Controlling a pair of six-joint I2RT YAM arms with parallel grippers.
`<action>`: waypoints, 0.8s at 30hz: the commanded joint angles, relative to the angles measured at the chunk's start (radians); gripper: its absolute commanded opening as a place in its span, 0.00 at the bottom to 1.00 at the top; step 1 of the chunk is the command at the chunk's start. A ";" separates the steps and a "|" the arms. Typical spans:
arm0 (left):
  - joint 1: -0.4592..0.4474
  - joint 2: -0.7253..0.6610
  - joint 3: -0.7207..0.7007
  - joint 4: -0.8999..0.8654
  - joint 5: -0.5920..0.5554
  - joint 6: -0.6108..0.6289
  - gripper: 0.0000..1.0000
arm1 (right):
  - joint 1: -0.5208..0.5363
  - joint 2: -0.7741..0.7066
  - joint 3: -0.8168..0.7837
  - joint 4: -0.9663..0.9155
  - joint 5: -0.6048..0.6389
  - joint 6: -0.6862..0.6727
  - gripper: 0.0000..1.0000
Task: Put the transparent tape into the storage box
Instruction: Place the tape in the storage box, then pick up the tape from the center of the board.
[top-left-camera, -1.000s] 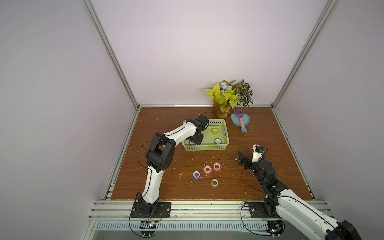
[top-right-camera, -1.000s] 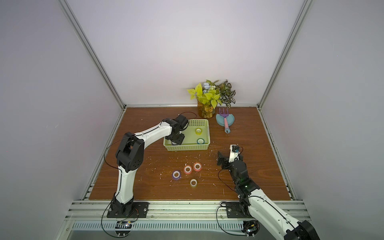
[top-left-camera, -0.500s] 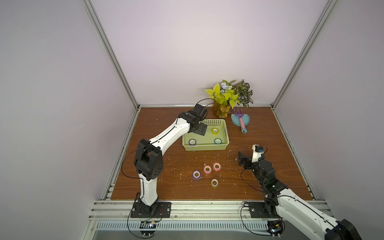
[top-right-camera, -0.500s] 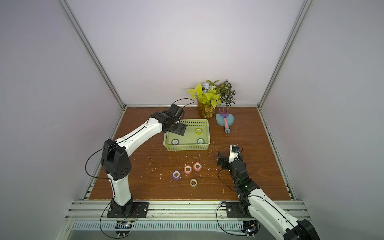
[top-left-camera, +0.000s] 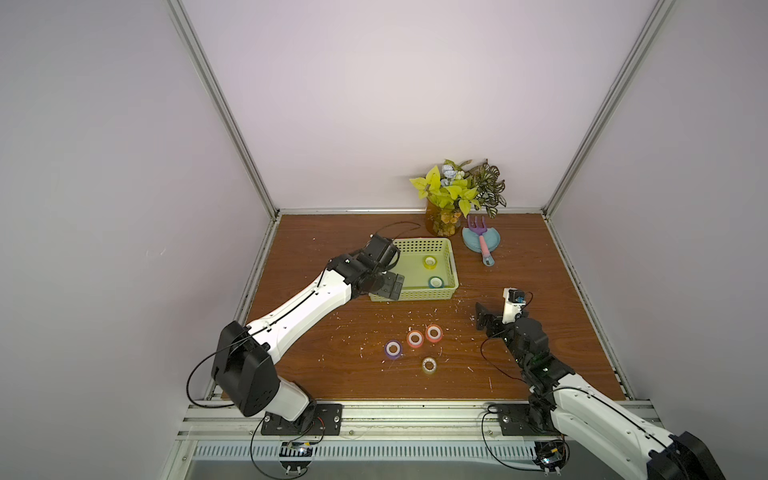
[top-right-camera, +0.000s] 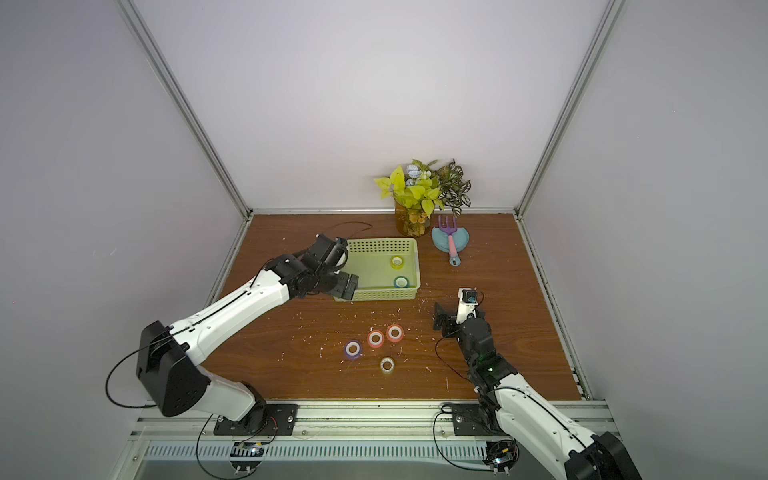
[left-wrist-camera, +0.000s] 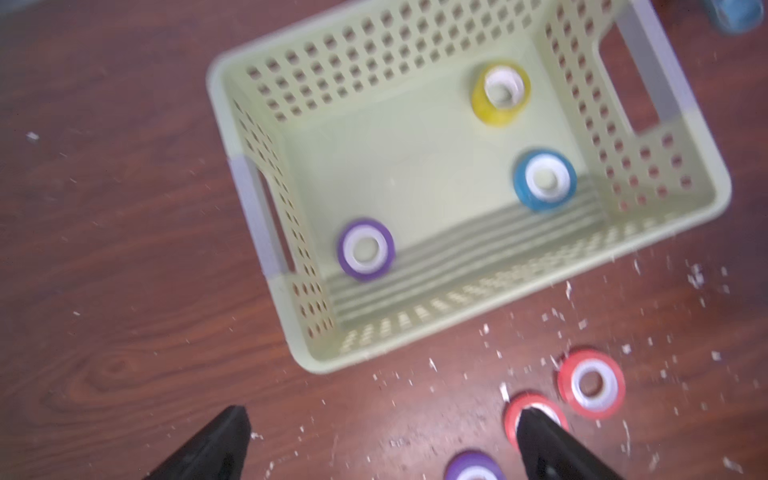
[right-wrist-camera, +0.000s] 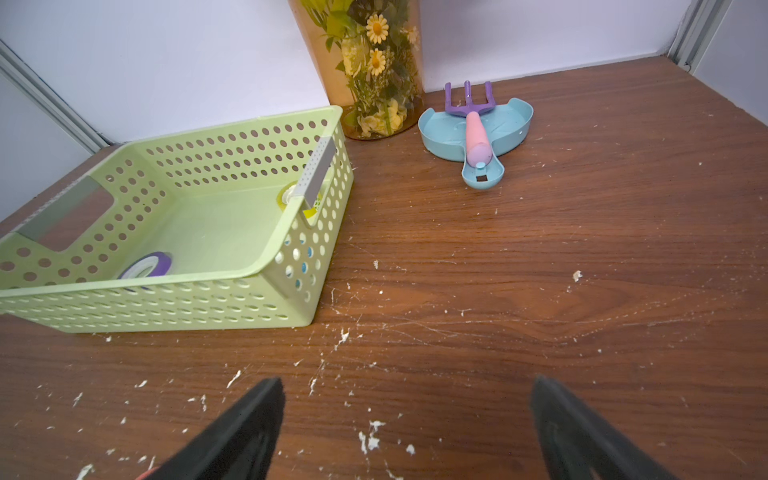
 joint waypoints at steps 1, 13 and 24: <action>-0.057 -0.072 -0.083 -0.005 0.039 -0.060 1.00 | 0.002 -0.005 0.035 0.044 -0.009 0.006 0.99; -0.264 -0.111 -0.321 0.055 0.064 -0.206 0.99 | 0.002 0.012 0.041 0.044 -0.014 0.006 0.99; -0.287 -0.056 -0.351 0.091 0.089 -0.224 0.86 | 0.002 0.015 0.039 0.047 -0.013 0.005 0.99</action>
